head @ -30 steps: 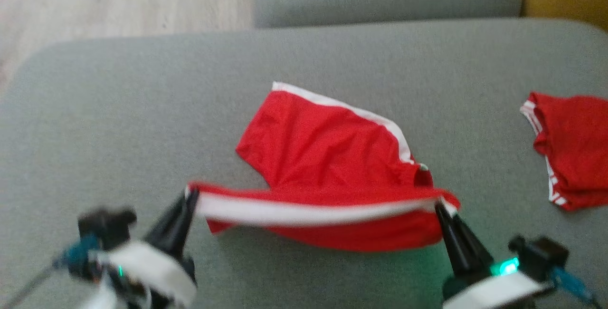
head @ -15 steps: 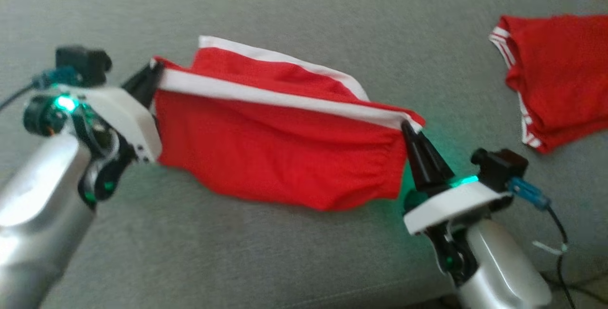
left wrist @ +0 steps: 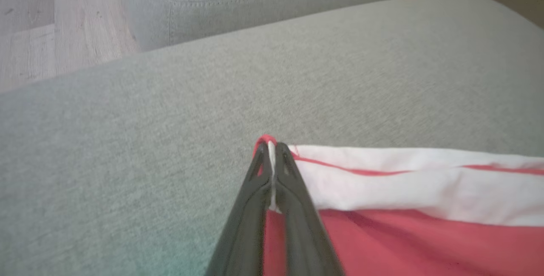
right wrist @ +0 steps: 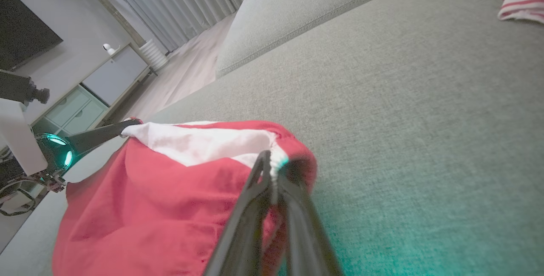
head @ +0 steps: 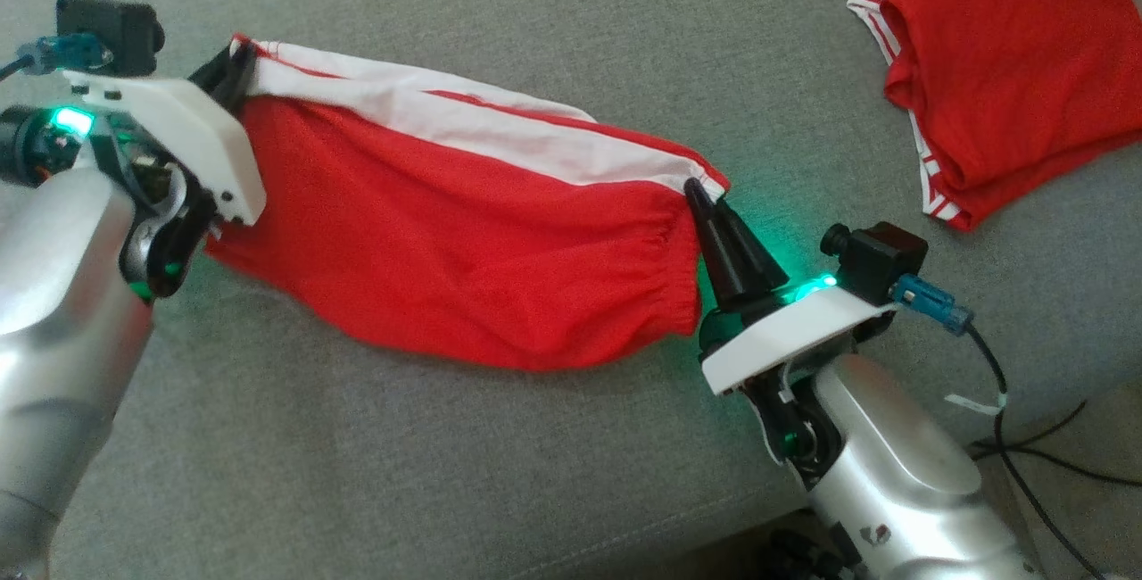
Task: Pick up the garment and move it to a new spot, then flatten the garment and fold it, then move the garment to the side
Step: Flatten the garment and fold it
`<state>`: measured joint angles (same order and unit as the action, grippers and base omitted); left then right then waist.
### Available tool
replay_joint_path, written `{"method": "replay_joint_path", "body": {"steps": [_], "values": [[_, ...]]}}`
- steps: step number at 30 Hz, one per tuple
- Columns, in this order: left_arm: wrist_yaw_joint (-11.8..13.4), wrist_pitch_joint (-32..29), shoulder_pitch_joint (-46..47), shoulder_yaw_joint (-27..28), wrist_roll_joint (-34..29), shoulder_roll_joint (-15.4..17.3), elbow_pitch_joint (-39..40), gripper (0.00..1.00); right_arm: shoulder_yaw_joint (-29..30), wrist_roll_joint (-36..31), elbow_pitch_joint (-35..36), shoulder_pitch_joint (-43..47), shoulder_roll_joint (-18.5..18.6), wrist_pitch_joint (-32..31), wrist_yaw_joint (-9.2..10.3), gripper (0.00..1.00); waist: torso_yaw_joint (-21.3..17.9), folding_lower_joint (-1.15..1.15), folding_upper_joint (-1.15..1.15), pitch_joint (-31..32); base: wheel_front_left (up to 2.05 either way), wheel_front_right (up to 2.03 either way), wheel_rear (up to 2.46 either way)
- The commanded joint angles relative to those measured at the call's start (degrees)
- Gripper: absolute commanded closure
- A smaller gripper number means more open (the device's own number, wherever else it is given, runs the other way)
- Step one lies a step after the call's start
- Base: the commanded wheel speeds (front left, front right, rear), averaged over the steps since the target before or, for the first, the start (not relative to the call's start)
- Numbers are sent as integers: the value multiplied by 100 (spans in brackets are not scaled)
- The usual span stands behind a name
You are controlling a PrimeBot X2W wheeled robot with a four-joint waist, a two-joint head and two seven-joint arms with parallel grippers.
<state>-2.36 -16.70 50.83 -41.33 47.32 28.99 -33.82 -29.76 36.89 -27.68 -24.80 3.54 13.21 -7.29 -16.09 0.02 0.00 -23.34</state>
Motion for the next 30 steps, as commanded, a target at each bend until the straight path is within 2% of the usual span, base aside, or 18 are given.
{"method": "replay_joint_path", "body": {"steps": [1,9,14,19,23,30], "values": [[-5,111,344,261,-43,165,100,0,-121,61,123,-52,-66,110,-20,0,12,-2,0,35,0,0,0],[-187,438,227,246,3,149,300,0,-29,5,159,154,-66,172,-20,0,214,-2,0,409,0,0,0],[-195,472,-115,281,184,211,677,0,302,-574,310,417,-66,177,-20,0,379,-2,0,691,0,0,0],[-77,405,-691,269,396,296,1018,0,842,-1367,500,772,-66,86,-20,0,511,-2,0,880,0,0,0],[125,493,-1219,300,574,283,1158,0,1327,-1900,1073,1153,-66,-201,-20,0,549,-2,0,895,0,0,0],[370,655,-1506,314,614,167,1058,0,1637,-2192,1972,1516,-66,-615,-20,0,485,-2,0,731,0,0,0]]}}
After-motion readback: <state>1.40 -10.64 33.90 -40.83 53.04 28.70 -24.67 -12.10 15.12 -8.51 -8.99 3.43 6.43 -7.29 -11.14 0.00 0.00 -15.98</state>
